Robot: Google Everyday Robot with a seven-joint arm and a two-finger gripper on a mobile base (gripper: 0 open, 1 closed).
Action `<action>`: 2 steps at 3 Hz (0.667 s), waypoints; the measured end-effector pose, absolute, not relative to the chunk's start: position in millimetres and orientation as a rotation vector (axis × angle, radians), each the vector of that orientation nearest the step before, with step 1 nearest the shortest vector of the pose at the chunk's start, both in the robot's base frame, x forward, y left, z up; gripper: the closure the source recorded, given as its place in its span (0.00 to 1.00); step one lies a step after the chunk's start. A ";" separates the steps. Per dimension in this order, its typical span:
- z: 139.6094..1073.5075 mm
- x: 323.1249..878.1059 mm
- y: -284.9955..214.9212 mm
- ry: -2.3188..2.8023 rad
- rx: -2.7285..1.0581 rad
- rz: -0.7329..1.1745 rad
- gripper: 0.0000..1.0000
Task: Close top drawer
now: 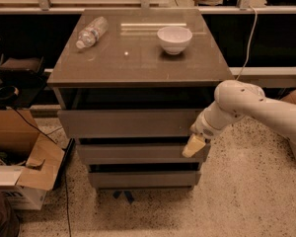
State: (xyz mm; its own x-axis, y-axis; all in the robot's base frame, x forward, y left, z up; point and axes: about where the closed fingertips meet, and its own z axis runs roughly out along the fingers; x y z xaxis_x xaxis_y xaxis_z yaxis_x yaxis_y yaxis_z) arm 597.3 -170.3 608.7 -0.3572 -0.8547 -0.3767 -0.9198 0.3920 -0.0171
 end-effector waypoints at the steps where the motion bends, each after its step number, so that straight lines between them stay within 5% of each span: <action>1: 607.7 597.0 -169.8 2.331 -1.547 0.284 0.00; 2: 607.7 597.0 -169.8 2.331 -1.547 0.284 0.00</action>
Offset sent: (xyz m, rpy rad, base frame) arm -0.0003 0.0005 -0.0009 0.0002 0.0017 0.0010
